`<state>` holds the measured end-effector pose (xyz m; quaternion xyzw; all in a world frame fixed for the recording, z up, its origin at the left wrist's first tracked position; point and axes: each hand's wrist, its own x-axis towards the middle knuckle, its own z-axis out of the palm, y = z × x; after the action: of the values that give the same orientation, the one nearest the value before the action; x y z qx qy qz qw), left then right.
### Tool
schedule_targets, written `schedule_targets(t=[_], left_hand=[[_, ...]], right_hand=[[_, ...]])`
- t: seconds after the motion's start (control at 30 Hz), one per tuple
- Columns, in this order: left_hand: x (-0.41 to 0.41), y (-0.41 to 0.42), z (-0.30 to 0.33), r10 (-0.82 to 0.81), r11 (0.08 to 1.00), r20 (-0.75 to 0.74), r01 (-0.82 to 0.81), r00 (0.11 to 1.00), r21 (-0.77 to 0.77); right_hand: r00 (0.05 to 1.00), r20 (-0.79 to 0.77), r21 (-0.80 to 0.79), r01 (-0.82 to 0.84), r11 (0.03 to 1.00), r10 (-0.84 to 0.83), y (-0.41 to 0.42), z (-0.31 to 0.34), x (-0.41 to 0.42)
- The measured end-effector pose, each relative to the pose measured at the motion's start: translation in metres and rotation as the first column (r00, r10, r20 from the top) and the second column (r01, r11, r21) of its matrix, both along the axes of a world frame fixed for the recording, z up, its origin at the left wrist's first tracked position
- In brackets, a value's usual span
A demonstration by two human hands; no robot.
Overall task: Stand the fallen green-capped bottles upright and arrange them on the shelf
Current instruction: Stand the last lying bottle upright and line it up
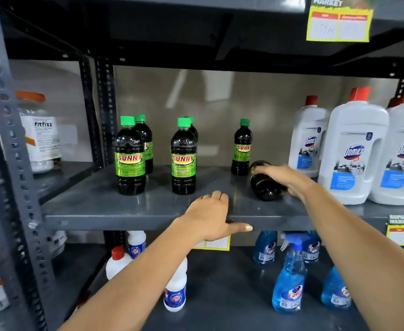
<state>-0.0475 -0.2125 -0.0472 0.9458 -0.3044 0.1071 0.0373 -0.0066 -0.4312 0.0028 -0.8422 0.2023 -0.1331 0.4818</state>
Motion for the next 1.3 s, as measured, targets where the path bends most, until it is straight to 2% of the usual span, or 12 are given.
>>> schedule_targets(t=[0.13,0.23,0.37,0.43,0.63,0.9,1.1,1.3], left_hand=[[0.004,0.000,0.004,-0.034,0.999,-0.021,0.034,0.999,0.005],[0.006,-0.001,0.007,-0.044,0.999,-0.023,0.045,0.999,0.000],[0.009,0.001,0.005,-0.048,0.999,-0.001,0.048,0.999,-0.001],[0.009,0.001,0.003,-0.051,0.999,0.005,0.051,0.999,-0.011],[0.008,0.000,-0.001,-0.040,0.999,0.035,0.041,0.999,-0.027],[0.008,0.001,-0.002,-0.009,1.000,-0.002,0.009,1.000,0.008],[0.008,-0.001,-0.001,0.014,0.999,-0.059,-0.011,0.998,0.037],[0.009,0.000,-0.002,0.022,0.999,-0.056,-0.019,0.998,0.039]], right_hand=[[0.969,0.220,-0.144,0.148,0.978,-0.114,0.011,-0.009,0.010],[0.936,0.347,-0.165,0.130,0.978,-0.066,0.021,-0.013,0.013],[0.909,0.417,-0.235,0.108,0.966,0.000,0.023,-0.021,0.021],[0.900,0.436,-0.214,0.076,0.974,0.026,0.024,-0.021,0.022],[0.896,0.429,-0.176,-0.037,0.984,0.111,0.017,-0.023,0.023],[0.926,0.335,0.011,-0.187,0.982,0.172,0.011,-0.029,0.023],[0.929,0.339,-0.075,-0.130,0.989,0.148,0.015,-0.031,0.018],[0.916,0.368,-0.045,-0.157,0.987,0.162,0.015,-0.029,0.013]])
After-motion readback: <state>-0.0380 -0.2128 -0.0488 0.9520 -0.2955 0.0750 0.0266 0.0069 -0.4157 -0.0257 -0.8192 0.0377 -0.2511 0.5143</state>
